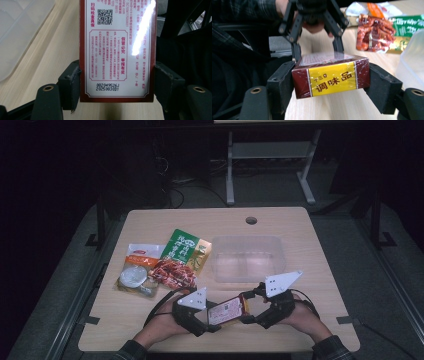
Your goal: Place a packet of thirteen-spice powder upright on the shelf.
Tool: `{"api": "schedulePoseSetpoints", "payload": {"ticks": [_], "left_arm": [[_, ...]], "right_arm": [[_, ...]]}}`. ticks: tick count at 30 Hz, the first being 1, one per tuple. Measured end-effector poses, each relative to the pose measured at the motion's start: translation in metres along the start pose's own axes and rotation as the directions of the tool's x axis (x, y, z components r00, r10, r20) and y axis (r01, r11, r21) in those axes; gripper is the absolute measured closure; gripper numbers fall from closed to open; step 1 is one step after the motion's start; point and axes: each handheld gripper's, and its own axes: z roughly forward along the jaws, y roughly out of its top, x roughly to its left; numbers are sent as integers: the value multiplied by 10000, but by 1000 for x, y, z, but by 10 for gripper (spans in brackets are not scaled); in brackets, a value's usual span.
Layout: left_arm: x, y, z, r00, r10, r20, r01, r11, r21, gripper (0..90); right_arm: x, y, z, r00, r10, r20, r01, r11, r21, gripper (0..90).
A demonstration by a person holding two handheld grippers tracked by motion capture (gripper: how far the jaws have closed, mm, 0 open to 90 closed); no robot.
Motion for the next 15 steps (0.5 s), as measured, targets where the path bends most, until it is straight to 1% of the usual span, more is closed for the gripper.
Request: {"api": "schedulePoseSetpoints", "payload": {"ticks": [2, 3, 4, 6, 7, 8, 11, 13, 15], "left_arm": [[1, 1, 2, 10000, -9, 69, 9, 10000, 7, 316], [2, 2, 3, 10000, -36, 85, 36, 10000, -24, 316], [2, 2, 4, 9999, -64, 107, 64, 10000, -24, 316], [4, 3, 5, 9999, -19, 165, 20, 10000, -5, 316], [5, 4, 8, 9998, -114, 187, 115, 9999, -68, 316], [5, 4, 8, 9998, -114, 187, 115, 9999, -68, 316], [6, 6, 12, 9994, -184, 296, 187, 9998, -80, 316], [7, 7, 13, 9994, -112, 321, 115, 9999, -90, 315], [7, 8, 15, 9993, -136, 357, 139, 9998, -103, 315]], "right_arm": [[0, 2, -1, 10000, -67, 30, 68, 9999, -82, 283], [0, 6, -1, 9998, -212, 44, 212, 9996, -193, 285], [0, 8, -2, 9997, -255, 49, 256, 9994, -225, 286], [0, 11, -1, 9995, -320, 65, 322, 9988, -378, 288], [0, 13, -1, 9992, -383, 61, 385, 9983, -442, 289], [-1, 15, 0, 9991, -424, 45, 426, 9978, -506, 290], [-1, 19, 2, 9989, -478, 18, 478, 9967, -661, 292], [-1, 22, 3, 9986, -521, -36, 518, 9962, -707, 294], [-1, 24, 5, 9983, -577, -69, 570, 9953, -782, 295]]}}
